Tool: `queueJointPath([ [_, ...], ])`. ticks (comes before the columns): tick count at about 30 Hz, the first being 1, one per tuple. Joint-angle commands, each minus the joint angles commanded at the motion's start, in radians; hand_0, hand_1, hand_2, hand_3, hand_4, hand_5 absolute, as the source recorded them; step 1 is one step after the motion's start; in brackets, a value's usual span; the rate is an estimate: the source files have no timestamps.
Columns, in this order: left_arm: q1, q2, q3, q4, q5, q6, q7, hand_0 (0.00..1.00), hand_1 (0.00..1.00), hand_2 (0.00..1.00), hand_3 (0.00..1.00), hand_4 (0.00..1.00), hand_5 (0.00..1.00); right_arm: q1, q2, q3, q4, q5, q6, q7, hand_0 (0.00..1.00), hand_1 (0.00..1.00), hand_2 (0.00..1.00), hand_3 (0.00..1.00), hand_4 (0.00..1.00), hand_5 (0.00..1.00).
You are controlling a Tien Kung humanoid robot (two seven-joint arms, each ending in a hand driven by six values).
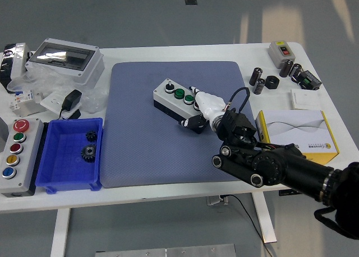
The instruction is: Pick up the button,place it on the desk,press the button,press the button
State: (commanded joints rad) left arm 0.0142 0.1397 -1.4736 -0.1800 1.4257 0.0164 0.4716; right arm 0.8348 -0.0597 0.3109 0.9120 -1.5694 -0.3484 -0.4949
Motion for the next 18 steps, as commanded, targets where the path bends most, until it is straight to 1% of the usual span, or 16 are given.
queueJointPath([
  [5,0.0,-0.001,0.003,0.0,-0.002,0.002,-0.009,0.655,0.643,0.605,0.61,0.649,0.245,0.001,0.001,-0.002,-0.008,-0.043,-0.006,-0.002,0.232,0.417,0.52,0.658,0.197,0.134],
  [6,0.0,-0.001,0.003,0.0,-0.002,0.003,-0.01,0.653,0.642,0.602,0.609,0.645,0.241,0.001,0.001,-0.001,-0.009,-0.054,-0.008,-0.002,0.174,0.324,0.383,0.459,0.128,0.002],
  [11,0.002,-0.003,0.006,0.0,-0.003,0.004,-0.015,0.653,0.642,0.602,0.609,0.645,0.241,0.004,-0.008,0.0,-0.003,-0.09,-0.021,0.009,0.174,0.324,0.383,0.459,0.128,0.002],
  [12,0.002,-0.003,0.006,0.0,-0.004,0.005,-0.015,0.653,0.642,0.6,0.608,0.643,0.241,0.004,-0.012,-0.001,0.001,-0.091,-0.024,0.016,0.147,0.291,0.343,0.31,0.039,0.002],
  [13,0.002,-0.004,0.006,0.0,-0.004,0.005,-0.016,0.653,0.642,0.6,0.608,0.643,0.241,0.005,-0.016,-0.002,0.005,-0.091,-0.027,0.022,0.147,0.291,0.343,0.31,0.039,0.002],
  [14,0.002,-0.004,0.007,0.0,-0.005,0.005,-0.016,0.653,0.642,0.6,0.608,0.643,0.241,0.006,-0.024,-0.004,0.015,-0.089,-0.032,0.037,0.147,0.291,0.343,0.31,0.039,0.002],
  [17,0.001,-0.006,0.006,0.0,-0.003,0.006,-0.019,0.653,0.642,0.6,0.608,0.643,0.241,0.014,-0.066,-0.019,0.067,-0.052,-0.037,0.099,0.147,0.291,0.343,0.31,0.039,0.002],
  [18,0.001,-0.006,0.006,0.0,-0.003,0.006,-0.019,0.651,0.639,0.598,0.608,0.637,0.236,0.018,-0.086,-0.028,0.089,-0.032,-0.031,0.126,0.147,0.297,0.336,0.28,0.017,0.002],
])
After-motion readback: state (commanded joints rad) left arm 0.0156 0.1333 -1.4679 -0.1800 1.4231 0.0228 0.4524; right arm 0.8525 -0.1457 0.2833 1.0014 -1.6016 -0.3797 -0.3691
